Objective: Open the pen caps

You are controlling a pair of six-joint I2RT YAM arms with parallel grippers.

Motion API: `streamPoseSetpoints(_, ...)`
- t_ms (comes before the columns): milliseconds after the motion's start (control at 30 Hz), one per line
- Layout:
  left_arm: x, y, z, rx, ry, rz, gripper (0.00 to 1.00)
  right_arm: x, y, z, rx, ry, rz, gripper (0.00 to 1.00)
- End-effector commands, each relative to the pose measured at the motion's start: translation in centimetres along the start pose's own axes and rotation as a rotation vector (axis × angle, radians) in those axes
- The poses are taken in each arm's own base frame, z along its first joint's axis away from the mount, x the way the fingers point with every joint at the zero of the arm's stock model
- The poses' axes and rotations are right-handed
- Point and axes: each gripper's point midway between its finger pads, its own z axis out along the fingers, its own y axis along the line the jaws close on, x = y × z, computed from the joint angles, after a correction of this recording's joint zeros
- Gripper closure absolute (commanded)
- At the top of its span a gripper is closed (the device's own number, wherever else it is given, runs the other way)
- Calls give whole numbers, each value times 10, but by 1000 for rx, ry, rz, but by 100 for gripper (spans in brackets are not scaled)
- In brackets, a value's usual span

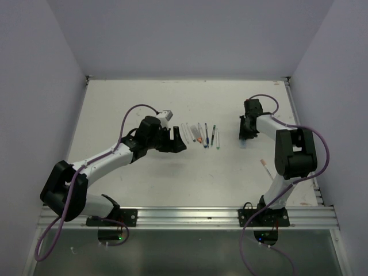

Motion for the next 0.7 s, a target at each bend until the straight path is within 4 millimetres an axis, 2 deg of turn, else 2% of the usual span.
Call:
streamPoseSetpoints(0, -5, -6, -4, 8, -24, -5, 21, 41, 12, 9, -37, 134, -5, 98)
streamPoseSetpoints(133, -12, -12, -6, 19, -29, -5, 21, 30, 23, 1, -55, 98, -23, 100)
streamPoseSetpoints(300, -18, -19, -4, 30, -21, -17, 21, 8, 72, -37, -102, -17, -167, 100)
streamPoseSetpoints(533, -34, -27, -5, 33, -47, -33, 21, 19, 158, -92, -403, -97, -264, 100)
streamPoseSetpoints(567, -39, -28, -5, 29, -60, -32, 21, 26, 163, -95, -432, -94, -266, 100)
streamPoseSetpoints(600, -40, -27, -4, 24, -61, -32, 21, 24, 176, -109, -511, -120, -260, 100)
streamPoseSetpoints(667, -43, -24, -4, -1, -62, -34, 20, 33, 185, -117, -582, -117, -258, 100)
